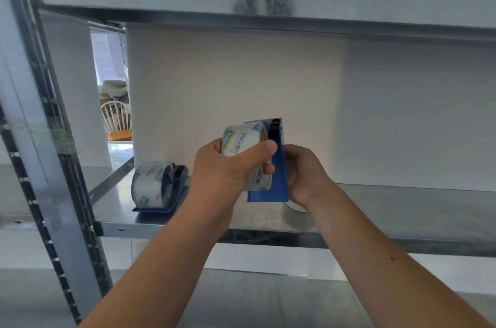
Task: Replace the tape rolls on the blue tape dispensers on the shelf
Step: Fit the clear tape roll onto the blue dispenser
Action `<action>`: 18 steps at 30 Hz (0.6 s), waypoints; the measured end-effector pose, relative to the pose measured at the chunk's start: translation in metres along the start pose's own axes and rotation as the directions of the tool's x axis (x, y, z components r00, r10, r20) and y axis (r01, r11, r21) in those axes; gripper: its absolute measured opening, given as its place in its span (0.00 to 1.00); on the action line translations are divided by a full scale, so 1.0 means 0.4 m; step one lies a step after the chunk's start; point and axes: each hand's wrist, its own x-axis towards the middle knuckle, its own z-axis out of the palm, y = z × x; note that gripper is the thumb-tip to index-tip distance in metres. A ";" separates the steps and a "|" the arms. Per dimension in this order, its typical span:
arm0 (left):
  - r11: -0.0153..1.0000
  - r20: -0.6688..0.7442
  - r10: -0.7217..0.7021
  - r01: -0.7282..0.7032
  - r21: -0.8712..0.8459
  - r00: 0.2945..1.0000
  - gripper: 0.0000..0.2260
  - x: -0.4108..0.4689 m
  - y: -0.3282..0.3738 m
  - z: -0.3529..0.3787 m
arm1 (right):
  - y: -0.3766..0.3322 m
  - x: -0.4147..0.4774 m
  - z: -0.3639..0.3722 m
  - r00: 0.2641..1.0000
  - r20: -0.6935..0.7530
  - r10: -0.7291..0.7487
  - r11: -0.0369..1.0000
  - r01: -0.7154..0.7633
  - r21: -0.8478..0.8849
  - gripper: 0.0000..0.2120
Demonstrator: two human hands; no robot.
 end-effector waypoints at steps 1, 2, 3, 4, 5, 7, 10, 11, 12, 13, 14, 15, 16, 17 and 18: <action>1.000 -0.007 0.003 -0.003 -0.007 1.000 0.21 0.002 0.002 0.001 | 0.003 -0.002 0.000 1.000 -0.011 -0.016 1.000 0.016 -0.003 0.15; 1.000 -0.014 0.005 -0.005 -0.016 1.000 0.21 0.004 0.004 0.002 | 0.008 -0.002 0.000 0.999 -0.021 -0.031 1.000 0.031 0.002 0.16; 1.000 -0.017 0.007 -0.008 -0.024 1.000 0.20 0.007 0.005 0.003 | 0.013 -0.002 0.000 0.999 -0.019 -0.043 0.999 0.043 0.019 0.17; 1.000 -0.016 0.009 -0.009 -0.030 1.000 0.18 0.011 0.006 0.004 | 0.020 -0.003 0.002 0.999 -0.005 -0.051 0.997 0.051 0.049 0.18; 0.999 -0.014 0.010 -0.010 -0.036 1.000 0.15 0.016 0.006 0.005 | 0.026 -0.003 0.003 0.998 0.006 -0.060 0.996 0.060 0.072 0.18; 0.998 -0.025 -0.004 0.002 -0.069 1.000 0.14 0.026 0.004 0.003 | 0.041 -0.004 -0.001 0.996 0.019 -0.083 0.995 0.082 0.060 0.19; 0.997 -0.046 -0.043 0.040 -0.063 0.998 0.20 0.044 -0.004 0.011 | 0.051 -0.008 -0.012 0.991 -0.006 -0.132 0.991 0.132 -0.025 0.17; 0.998 -0.049 -0.052 0.050 -0.050 0.997 0.24 0.053 -0.008 0.015 | 0.051 -0.011 -0.015 0.989 -0.016 -0.144 0.988 0.143 -0.055 0.17; 0.997 -0.050 -0.065 0.063 -0.033 0.997 0.26 0.064 -0.013 0.018 | 0.051 -0.014 -0.016 0.989 -0.025 -0.149 0.986 0.147 -0.078 0.18; 0.997 -0.045 -0.078 0.077 -0.016 0.996 0.27 0.077 -0.018 0.021 | 0.053 -0.017 -0.017 0.989 -0.032 -0.146 0.986 0.142 -0.090 0.18; 0.996 -0.038 -0.090 0.090 0.000 0.995 0.27 0.092 -0.023 0.020 | 0.054 -0.018 -0.016 0.990 -0.038 -0.135 0.987 0.132 -0.088 0.17; 0.995 -0.028 -0.103 0.104 0.013 0.994 0.25 0.104 -0.027 0.022 | 0.057 -0.018 -0.015 0.992 -0.043 -0.118 0.991 0.115 -0.072 0.17; 0.993 -0.019 -0.115 0.116 0.028 0.993 0.24 0.114 -0.034 0.024 | 0.060 -0.019 -0.012 0.994 -0.055 -0.097 0.995 0.094 -0.042 0.17; 0.991 -0.020 -0.124 0.125 0.039 0.992 0.23 0.121 -0.044 0.029 | 0.061 -0.020 -0.007 0.995 -0.069 -0.067 0.998 0.067 0.005 0.17; 0.990 -0.036 -0.128 0.130 0.055 0.991 0.22 0.125 -0.057 0.035 | 0.060 -0.021 0.000 0.997 -0.077 -0.026 0.998 0.031 0.063 0.17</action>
